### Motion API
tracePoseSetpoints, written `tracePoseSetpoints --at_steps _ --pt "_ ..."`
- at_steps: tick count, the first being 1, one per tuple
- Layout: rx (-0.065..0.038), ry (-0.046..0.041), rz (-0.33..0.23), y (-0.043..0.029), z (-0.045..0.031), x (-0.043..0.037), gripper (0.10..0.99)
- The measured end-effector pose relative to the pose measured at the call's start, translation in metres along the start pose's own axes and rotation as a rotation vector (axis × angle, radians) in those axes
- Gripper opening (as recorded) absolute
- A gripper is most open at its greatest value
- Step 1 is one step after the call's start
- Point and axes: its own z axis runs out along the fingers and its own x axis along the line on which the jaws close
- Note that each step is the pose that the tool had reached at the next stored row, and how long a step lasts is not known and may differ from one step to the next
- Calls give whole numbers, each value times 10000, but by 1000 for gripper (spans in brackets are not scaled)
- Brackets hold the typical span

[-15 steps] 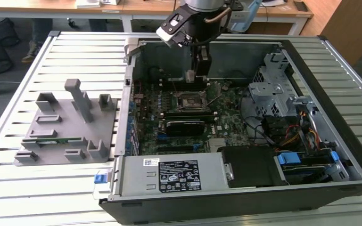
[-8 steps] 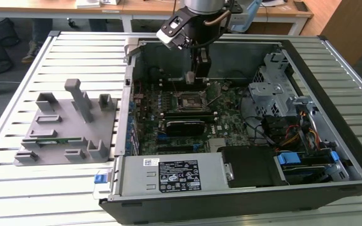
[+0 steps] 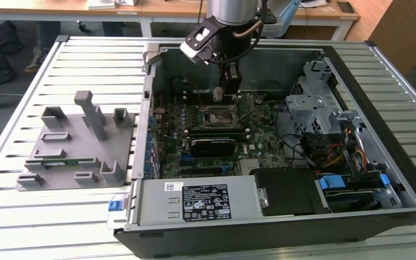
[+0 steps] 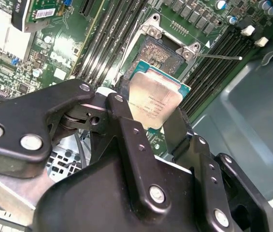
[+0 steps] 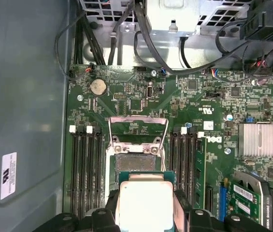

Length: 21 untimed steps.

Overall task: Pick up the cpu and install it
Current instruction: 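Place the cpu into insertion slot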

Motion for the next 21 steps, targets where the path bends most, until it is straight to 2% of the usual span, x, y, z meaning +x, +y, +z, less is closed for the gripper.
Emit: tracePoseSetpoints --at_steps 7,17,21 --pt "0 0 1 -4 141 3 525" --pt "1 -1 0 -7 256 6 525" --pt "0 0 0 -9 327 7 525"
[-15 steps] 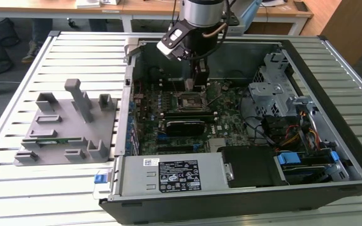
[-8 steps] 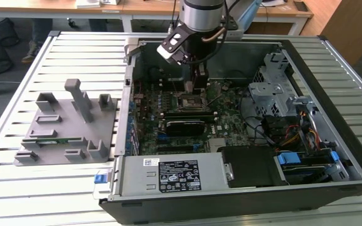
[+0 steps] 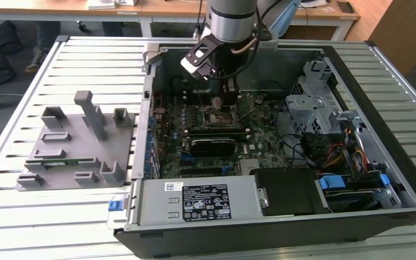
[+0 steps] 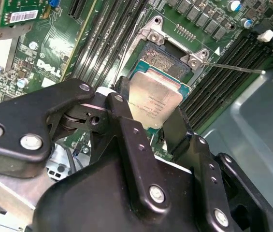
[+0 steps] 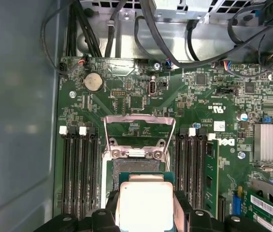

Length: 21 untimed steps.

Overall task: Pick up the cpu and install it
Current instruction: 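Place the cpu into insertion slot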

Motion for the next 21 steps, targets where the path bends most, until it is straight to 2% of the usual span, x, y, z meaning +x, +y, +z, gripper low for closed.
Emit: tracePoseSetpoints --at_steps 6,11,21 --pt "0 1 1 -3 99 3 525" --pt "-2 2 0 -3 118 5 525" --pt "0 0 1 -7 252 11 525"
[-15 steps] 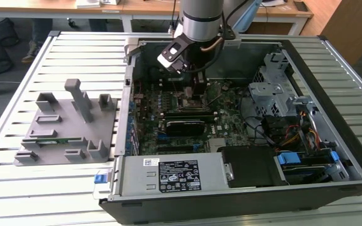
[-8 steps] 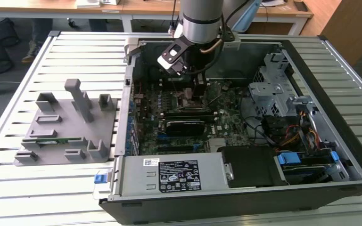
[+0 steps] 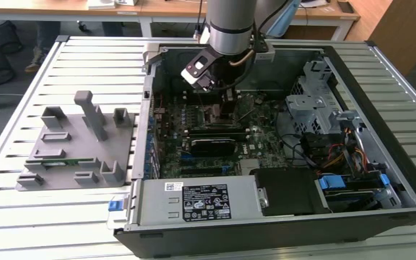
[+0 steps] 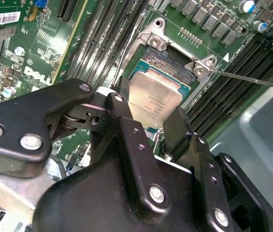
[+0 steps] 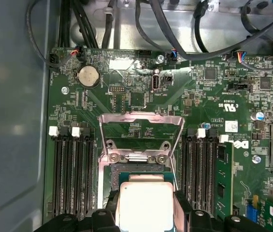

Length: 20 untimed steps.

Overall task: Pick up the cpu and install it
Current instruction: 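Place the cpu into insertion slot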

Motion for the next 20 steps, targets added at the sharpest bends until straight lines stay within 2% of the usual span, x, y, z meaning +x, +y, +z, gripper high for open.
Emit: tracePoseSetpoints --at_steps 12,20 --pt "0 37 0 -3 100 4 525" --pt "0 46 1 -11 128 16 525"
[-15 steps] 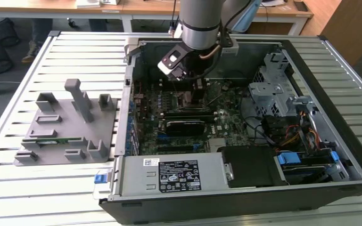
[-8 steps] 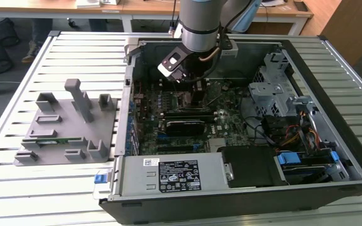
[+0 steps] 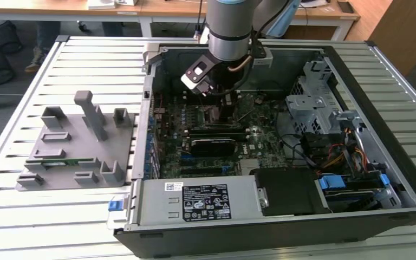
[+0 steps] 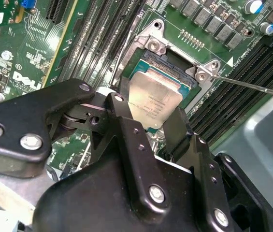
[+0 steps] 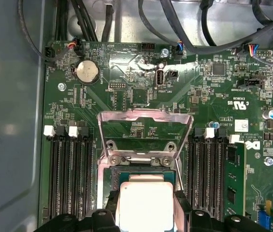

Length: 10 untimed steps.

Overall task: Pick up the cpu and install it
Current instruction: 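Place the cpu into insertion slot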

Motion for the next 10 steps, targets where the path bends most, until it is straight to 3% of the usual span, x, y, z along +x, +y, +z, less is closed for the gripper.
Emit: tracePoseSetpoints --at_steps 10 --pt "1 -1 17 -7 45 15 525"
